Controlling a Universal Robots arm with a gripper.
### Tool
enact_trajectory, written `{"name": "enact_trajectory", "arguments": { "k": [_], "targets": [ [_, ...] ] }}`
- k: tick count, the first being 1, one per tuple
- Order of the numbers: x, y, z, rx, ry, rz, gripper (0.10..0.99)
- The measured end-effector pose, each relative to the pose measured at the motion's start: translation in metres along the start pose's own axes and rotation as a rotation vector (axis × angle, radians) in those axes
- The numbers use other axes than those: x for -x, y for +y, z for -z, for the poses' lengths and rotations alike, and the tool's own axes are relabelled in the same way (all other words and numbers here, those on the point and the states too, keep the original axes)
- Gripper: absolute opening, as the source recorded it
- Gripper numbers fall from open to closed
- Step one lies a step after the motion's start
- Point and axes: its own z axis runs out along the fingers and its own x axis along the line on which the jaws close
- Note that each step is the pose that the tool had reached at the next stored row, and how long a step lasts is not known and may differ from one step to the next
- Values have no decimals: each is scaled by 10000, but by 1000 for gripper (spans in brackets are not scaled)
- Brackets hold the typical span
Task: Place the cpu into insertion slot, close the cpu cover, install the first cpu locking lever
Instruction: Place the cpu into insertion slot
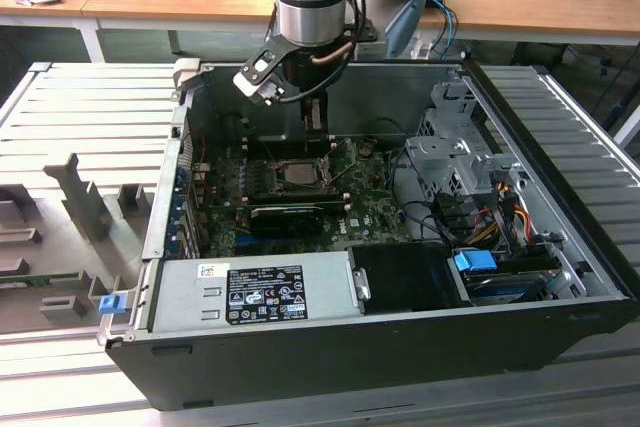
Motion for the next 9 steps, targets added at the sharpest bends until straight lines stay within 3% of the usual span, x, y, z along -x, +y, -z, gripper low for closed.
{"name": "enact_trajectory", "arguments": {
  "k": [9],
  "targets": [
    [-1, 61, 22, -2, -4, 1, 106]
  ]
}}
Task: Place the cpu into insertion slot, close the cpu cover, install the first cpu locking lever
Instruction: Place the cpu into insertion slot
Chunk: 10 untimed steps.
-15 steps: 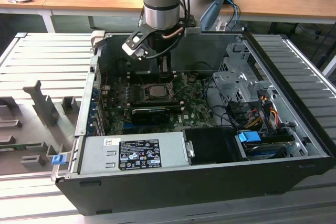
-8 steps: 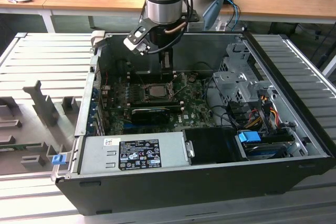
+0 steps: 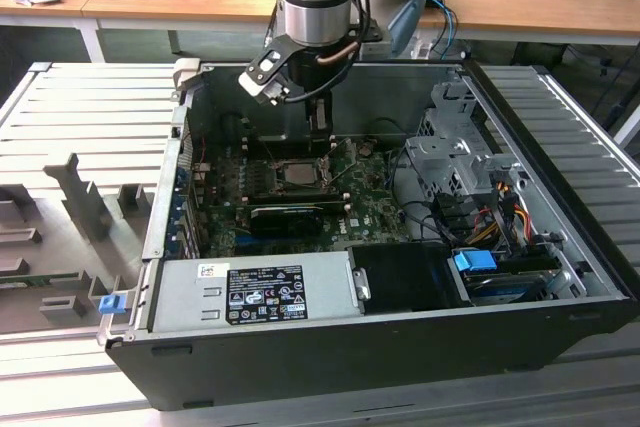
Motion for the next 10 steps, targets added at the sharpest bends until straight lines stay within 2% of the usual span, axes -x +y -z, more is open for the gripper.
{"name": "enact_trajectory", "arguments": {
  "k": [1, 3, 5, 8, 10],
  "targets": [
    [-1, 7, 50, 0, 1, -1, 106],
    [-3, 40, 52, 3, 4, 0, 106],
    [-7, 213, 39, 1, 3, -2, 106],
    [-12, 375, 37, 1, 3, -1, 106],
    [-16, 521, 24, -2, 4, -2, 106]
  ]
}}
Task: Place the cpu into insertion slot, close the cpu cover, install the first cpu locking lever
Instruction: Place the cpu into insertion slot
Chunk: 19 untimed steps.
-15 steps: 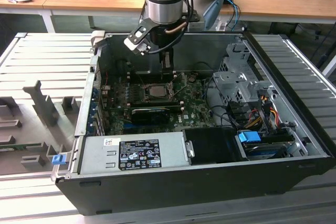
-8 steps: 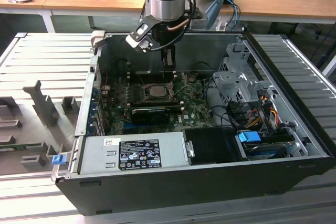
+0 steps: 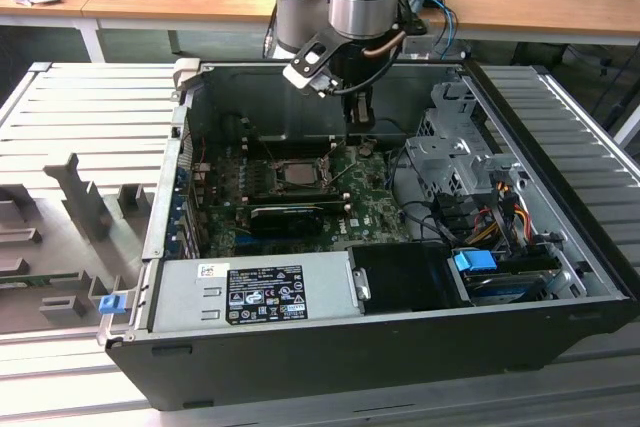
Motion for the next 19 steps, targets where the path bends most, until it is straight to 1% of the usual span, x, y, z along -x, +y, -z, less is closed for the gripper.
{"name": "enact_trajectory", "arguments": {
  "k": [1, 2, 4, 8, 12, 13, 14, 17, 19],
  "targets": [
    [-1, 36, -3, -3, -1, 1, 106],
    [-1, 56, -4, -4, 0, 5, 106],
    [-4, 140, -23, -12, 1, 26, 106],
    [-7, 217, -59, -27, 0, 31, 106],
    [-8, 212, -146, -50, 0, 28, 106],
    [-7, 206, -160, -88, -1, 27, 106],
    [-6, 159, -176, -145, -4, 28, 106],
    [-3, 79, -174, -152, -3, 27, 106],
    [-2, 60, -173, -151, -2, 27, 106]
  ]
}}
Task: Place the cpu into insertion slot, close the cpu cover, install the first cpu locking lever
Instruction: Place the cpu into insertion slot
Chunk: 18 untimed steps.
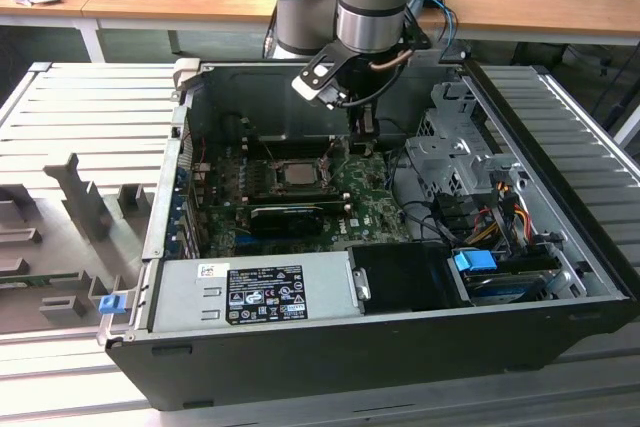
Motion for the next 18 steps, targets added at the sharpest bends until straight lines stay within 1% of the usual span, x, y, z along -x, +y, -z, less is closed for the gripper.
{"name": "enact_trajectory", "arguments": {
  "k": [2, 10, 14, 18],
  "targets": [
    [0, -20, 1, 0, 0, 0, 106],
    [1, -58, 4, 0, 0, 0, 106],
    [2, -109, 7, -1, 0, 1, 106],
    [3, -135, 9, 0, -1, -1, 106]
  ]
}}
